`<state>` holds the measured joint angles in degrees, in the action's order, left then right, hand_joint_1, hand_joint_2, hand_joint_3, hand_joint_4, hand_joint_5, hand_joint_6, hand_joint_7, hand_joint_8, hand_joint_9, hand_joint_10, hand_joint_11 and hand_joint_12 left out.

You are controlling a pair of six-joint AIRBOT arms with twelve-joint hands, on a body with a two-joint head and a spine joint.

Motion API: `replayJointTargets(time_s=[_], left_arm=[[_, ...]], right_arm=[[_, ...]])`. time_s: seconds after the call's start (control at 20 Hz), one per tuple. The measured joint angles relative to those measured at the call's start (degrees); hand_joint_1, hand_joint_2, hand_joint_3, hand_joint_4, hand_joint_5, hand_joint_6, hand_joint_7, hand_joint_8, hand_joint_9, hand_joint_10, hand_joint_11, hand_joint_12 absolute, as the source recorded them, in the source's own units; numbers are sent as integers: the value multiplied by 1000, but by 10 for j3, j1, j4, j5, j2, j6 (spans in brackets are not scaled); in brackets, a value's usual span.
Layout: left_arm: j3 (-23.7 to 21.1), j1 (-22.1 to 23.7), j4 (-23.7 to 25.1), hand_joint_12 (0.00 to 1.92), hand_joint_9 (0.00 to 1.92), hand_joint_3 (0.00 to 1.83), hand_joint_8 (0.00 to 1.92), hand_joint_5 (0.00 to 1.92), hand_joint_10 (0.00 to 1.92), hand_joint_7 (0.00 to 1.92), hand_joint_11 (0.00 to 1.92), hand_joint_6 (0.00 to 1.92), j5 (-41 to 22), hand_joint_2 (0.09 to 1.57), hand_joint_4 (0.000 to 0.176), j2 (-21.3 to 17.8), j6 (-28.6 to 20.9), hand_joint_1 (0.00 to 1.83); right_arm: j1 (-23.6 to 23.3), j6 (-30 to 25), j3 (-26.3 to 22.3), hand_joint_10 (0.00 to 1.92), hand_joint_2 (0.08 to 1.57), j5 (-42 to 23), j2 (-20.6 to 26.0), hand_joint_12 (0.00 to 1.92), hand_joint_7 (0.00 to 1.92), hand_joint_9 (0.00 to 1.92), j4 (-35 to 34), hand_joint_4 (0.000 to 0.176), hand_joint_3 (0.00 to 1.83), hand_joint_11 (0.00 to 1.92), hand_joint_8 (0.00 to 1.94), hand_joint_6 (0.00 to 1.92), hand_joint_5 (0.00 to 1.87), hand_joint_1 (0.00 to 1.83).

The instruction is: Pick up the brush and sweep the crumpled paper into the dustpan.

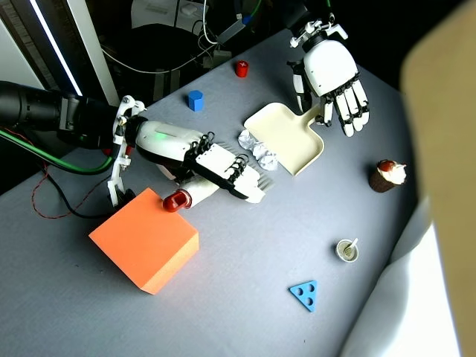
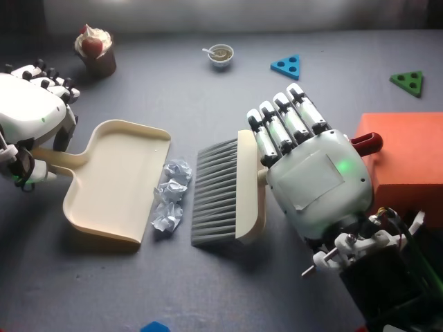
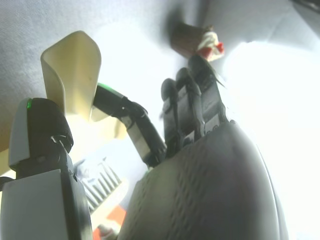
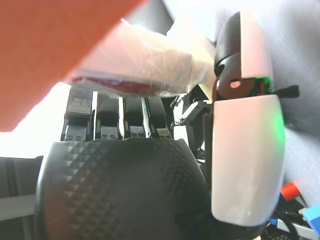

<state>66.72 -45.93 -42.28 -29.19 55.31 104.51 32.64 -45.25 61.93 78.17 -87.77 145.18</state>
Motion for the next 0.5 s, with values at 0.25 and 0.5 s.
replayJointTargets(time_s=[0.25, 0.5], left_arm=[[0, 0, 0, 458, 150, 0, 5, 1010, 2, 266, 0, 931, 0, 1103, 55, 0, 0, 1071], [0, 0, -1, 295, 130, 0, 4, 945, 2, 249, 0, 1035, -2, 1134, 80, 0, 0, 1039]], right_arm=[[0, -8, 21, 19, 1012, -1, -8, 53, 492, 478, 0, 0, 4, 421, 17, 18, 459, 1086], [0, -12, 25, 1860, 999, -1, -10, 1856, 839, 844, 1, 0, 0, 783, 1844, 471, 1261, 1205]])
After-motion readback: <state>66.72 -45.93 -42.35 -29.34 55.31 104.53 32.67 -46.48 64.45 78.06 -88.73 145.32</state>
